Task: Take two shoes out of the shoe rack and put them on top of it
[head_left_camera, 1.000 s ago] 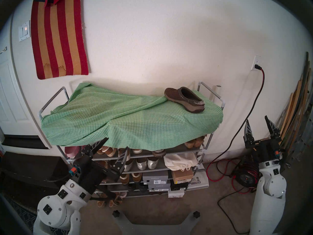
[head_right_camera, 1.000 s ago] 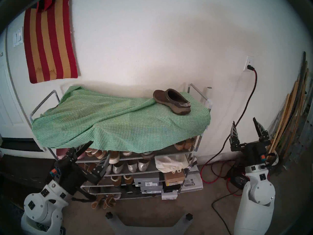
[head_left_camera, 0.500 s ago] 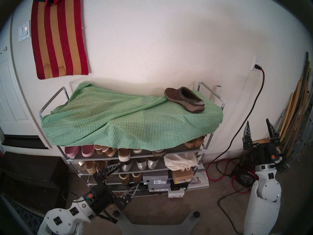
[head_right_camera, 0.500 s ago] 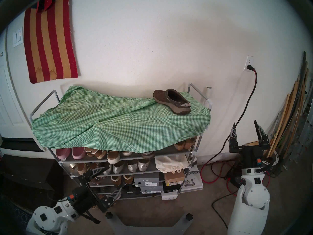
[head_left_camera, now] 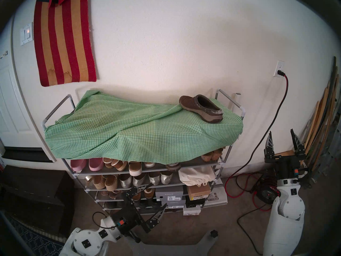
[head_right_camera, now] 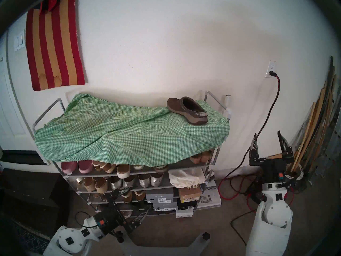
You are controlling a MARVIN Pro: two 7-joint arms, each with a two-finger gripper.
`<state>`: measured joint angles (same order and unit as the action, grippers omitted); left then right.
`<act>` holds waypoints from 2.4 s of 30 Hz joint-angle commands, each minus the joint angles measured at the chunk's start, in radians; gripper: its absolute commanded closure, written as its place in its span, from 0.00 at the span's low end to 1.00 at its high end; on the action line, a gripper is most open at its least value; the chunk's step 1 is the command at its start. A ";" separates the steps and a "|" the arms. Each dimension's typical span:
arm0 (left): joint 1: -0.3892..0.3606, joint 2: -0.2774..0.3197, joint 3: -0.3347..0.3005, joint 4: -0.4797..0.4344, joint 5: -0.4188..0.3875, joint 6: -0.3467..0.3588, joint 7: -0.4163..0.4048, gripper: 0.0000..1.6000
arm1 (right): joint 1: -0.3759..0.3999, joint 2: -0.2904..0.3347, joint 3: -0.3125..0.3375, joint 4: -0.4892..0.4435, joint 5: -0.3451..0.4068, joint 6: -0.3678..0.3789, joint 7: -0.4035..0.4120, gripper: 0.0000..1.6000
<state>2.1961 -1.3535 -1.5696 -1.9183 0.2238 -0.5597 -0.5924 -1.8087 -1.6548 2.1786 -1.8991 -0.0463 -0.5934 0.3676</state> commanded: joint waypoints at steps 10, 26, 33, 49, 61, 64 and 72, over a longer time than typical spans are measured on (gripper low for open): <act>-0.144 -0.053 0.093 0.098 0.173 -0.054 0.049 0.00 | 0.000 -0.006 -0.002 -0.003 0.002 -0.004 -0.001 0.00; -0.297 -0.086 0.159 0.176 0.284 0.013 0.045 0.00 | 0.000 -0.006 -0.002 -0.003 0.004 -0.005 0.000 0.00; -0.362 -0.093 0.173 0.238 0.336 0.030 0.050 0.00 | 0.000 -0.006 -0.002 -0.003 0.004 -0.005 0.001 0.00; -0.471 -0.113 0.187 0.369 0.436 0.035 0.103 0.00 | 0.001 -0.007 0.000 -0.003 0.005 -0.005 0.004 0.00; -0.563 -0.135 0.189 0.495 0.504 0.021 0.180 0.00 | 0.002 -0.009 0.001 -0.003 0.005 -0.005 0.005 0.00; -0.588 -0.149 0.188 0.519 0.515 0.020 0.208 0.00 | 0.002 -0.009 0.001 -0.003 0.005 -0.005 0.006 0.00; -0.633 -0.169 0.193 0.569 0.535 0.017 0.243 0.00 | 0.002 -0.009 0.001 -0.003 0.005 -0.005 0.007 0.00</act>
<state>1.6123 -1.4943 -1.3778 -1.3828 0.7497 -0.5412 -0.3801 -1.8059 -1.6663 2.1792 -1.8991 -0.0387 -0.5992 0.3732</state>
